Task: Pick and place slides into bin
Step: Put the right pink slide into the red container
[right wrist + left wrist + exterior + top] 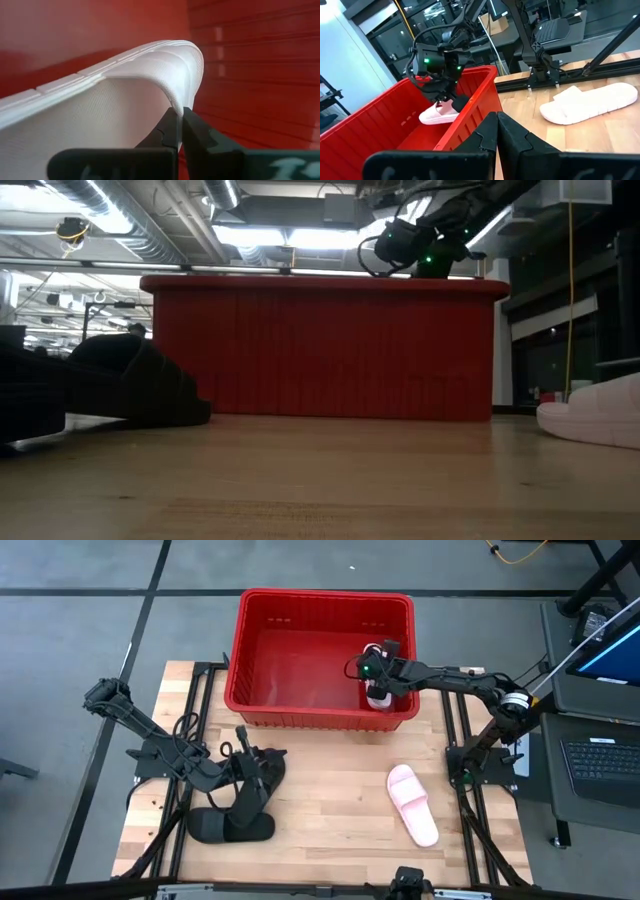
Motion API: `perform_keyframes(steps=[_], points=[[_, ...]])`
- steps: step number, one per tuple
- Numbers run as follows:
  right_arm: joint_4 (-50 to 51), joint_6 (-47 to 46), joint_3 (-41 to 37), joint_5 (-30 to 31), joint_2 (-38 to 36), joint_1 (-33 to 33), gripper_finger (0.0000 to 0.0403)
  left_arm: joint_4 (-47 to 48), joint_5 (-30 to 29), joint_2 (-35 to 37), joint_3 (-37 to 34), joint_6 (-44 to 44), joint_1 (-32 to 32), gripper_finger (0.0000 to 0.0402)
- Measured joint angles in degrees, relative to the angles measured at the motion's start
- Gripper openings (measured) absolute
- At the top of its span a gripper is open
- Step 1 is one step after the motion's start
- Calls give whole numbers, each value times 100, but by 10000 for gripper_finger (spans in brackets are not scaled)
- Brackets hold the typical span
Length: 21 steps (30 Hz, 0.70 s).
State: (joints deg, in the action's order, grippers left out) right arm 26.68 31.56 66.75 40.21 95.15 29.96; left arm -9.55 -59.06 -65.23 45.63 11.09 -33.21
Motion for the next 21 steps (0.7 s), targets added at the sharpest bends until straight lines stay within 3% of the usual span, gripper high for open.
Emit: perform_keyframes(steps=[21], points=[[138, -283, -152, -695, 14, 107, 10, -108, -3, 0, 0, 2, 2, 2]])
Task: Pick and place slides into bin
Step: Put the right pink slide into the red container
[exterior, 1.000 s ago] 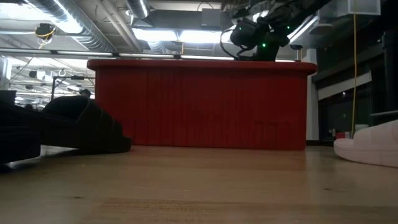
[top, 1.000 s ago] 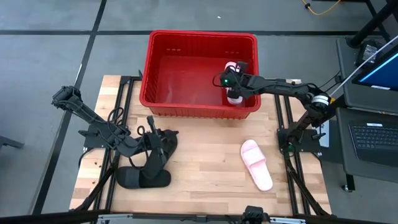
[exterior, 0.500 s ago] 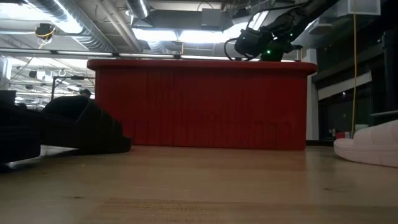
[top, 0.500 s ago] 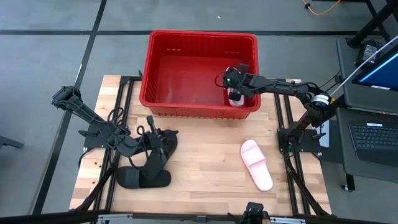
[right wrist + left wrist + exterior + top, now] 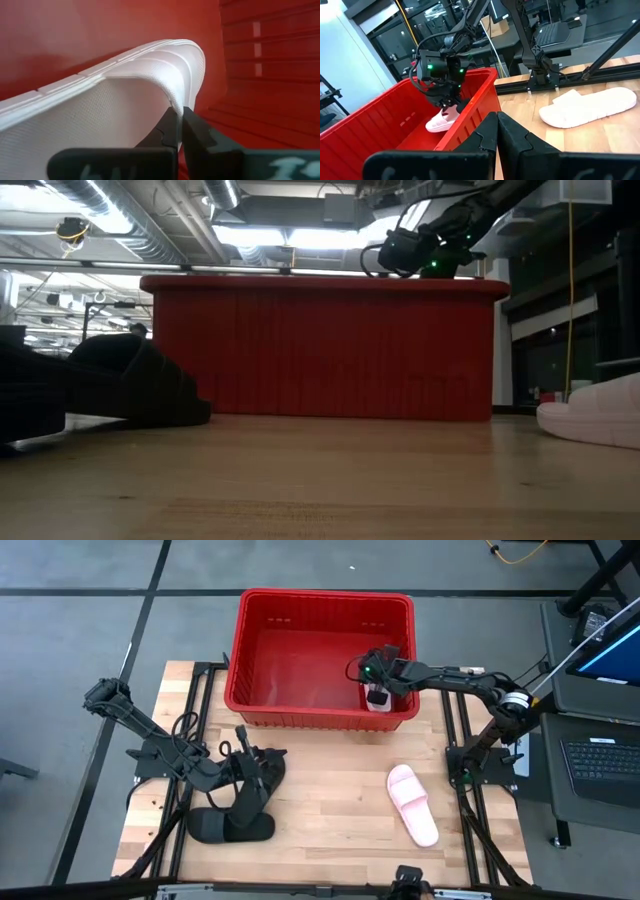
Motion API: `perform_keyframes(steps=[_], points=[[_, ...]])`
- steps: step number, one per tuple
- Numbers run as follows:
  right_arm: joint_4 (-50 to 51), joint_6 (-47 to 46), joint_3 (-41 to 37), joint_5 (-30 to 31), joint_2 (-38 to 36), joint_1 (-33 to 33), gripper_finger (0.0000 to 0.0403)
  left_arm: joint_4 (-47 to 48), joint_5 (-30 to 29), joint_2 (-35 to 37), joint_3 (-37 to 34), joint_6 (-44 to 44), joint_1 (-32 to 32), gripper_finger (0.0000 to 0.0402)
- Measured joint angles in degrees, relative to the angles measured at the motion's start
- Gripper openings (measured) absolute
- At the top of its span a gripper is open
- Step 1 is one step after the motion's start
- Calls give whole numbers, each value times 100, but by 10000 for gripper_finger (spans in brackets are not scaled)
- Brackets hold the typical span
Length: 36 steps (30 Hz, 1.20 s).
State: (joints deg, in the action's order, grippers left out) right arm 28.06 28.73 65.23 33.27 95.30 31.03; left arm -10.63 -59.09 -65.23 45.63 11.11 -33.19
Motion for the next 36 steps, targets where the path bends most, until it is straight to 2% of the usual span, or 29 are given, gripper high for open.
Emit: perform_keyframes(steps=[18, 23, 36], points=[[-56, -162, 7, -152, 462, -2, 10, -13, 2, 0, 0, -2, 0, 2], [21, -170, 7, -583, 460, 62, 10, -31, 2, 0, 0, 1, 0, 2], [58, -428, 7, -923, 462, 245, 11, -35, 2, 2, 0, 11, 0, 2]])
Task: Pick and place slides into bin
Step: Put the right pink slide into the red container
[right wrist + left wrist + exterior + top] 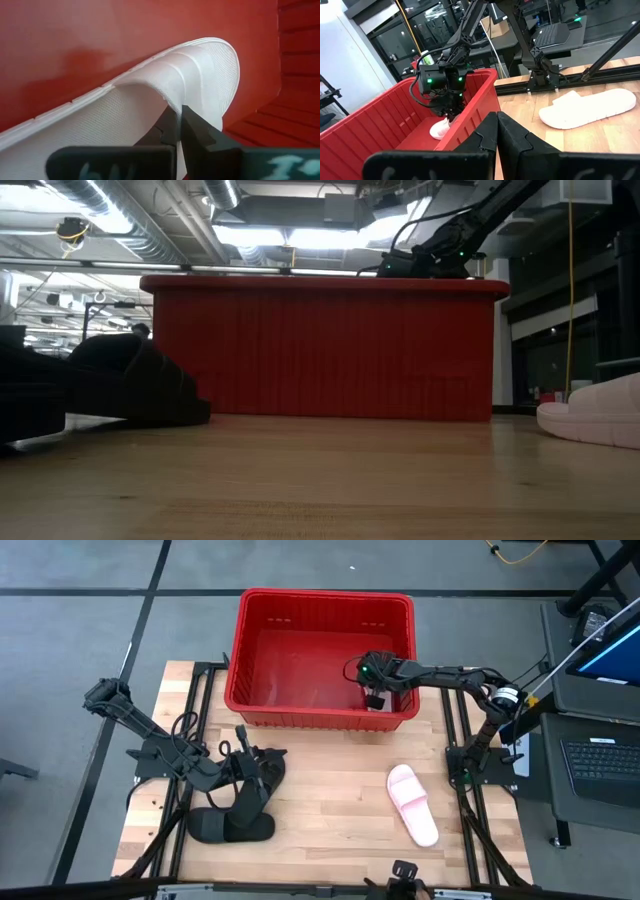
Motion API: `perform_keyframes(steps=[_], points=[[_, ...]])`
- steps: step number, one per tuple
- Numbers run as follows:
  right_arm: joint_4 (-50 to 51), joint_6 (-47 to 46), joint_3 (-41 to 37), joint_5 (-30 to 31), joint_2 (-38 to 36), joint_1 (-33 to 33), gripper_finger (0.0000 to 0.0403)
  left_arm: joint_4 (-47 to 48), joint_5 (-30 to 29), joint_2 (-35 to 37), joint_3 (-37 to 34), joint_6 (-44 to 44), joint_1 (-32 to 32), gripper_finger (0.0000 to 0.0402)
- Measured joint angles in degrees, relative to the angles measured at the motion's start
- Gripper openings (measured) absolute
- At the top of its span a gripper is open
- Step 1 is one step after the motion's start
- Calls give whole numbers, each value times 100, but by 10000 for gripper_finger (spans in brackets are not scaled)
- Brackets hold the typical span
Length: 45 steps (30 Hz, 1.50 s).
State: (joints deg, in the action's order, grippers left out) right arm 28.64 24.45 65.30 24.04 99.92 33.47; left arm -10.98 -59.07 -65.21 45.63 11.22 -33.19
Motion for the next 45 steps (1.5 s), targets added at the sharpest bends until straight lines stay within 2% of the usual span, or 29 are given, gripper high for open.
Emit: perform_keyframes(steps=[8, 19, 28, 39, 45], points=[[4, -24, 2, -128, -2, 2, 29, 0, 7, -2, 0, 0, -2, 2], [-47, 5, 0, -147, 0, 0, 34, 0, 19, -2, 0, -11, -2, 2], [-23, -168, 44, -481, 2, 0, 41, -2, 24, -2, 0, -11, -2, 2], [261, -146, 50, -483, 2, 0, 171, -2, 26, -2, 0, -101, -2, 2], [317, -148, 50, -482, -16, 0, 203, -2, 188, -2, 0, -101, -2, 2]])
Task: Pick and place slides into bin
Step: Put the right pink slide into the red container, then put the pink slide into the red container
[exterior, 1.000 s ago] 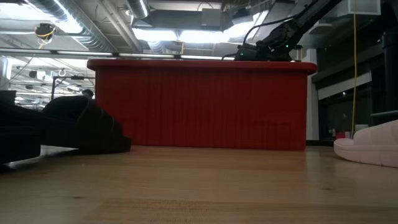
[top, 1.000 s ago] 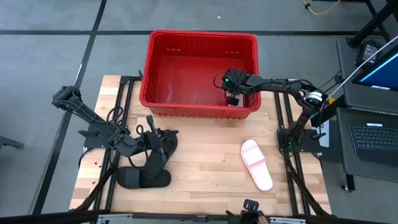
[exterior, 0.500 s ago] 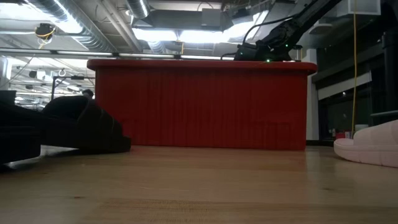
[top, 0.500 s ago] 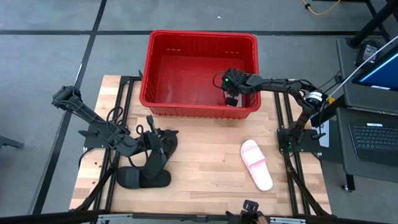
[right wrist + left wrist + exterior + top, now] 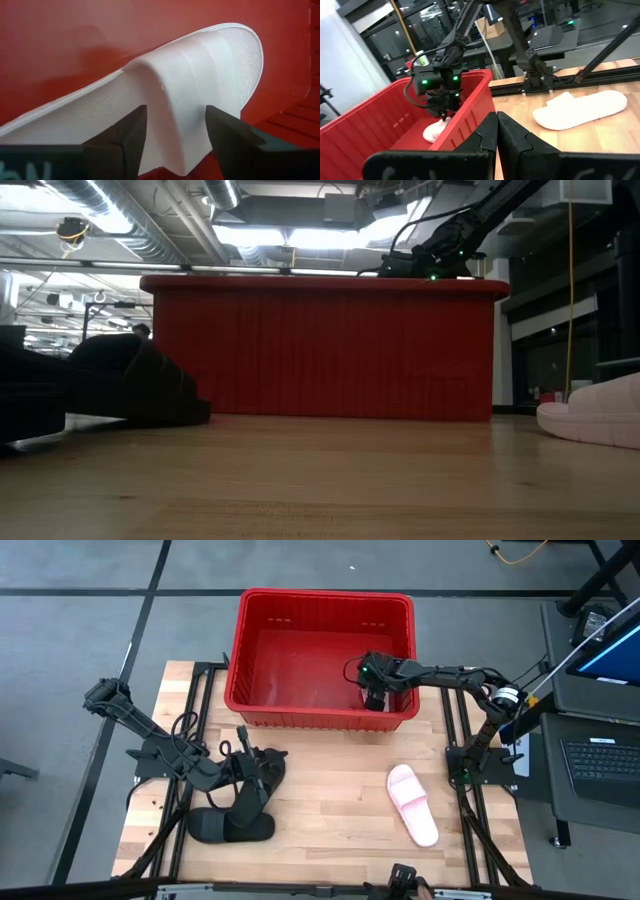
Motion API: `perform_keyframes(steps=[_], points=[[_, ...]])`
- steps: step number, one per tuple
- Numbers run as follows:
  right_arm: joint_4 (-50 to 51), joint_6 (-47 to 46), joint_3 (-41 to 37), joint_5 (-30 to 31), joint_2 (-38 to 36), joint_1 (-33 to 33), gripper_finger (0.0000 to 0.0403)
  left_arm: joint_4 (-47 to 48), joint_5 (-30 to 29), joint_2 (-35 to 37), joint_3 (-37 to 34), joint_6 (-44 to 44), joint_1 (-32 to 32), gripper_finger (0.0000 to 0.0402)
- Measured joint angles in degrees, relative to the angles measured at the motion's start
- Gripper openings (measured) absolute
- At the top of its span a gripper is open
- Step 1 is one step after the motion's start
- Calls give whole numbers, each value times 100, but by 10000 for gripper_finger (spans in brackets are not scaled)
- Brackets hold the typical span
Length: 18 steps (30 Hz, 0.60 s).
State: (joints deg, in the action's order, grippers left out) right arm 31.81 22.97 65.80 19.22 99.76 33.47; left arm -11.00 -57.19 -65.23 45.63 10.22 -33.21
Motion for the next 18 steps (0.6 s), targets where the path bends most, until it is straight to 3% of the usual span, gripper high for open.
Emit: perform_keyframes(steps=[7, 18], points=[[345, 159, 98, 2, -78, -11, 206, 0, 7, 0, 2, 0, -2, 2], [1114, 155, 1210, 3, -130, -42, 206, 1, 7, 2, 2, 2, -1, 2]])
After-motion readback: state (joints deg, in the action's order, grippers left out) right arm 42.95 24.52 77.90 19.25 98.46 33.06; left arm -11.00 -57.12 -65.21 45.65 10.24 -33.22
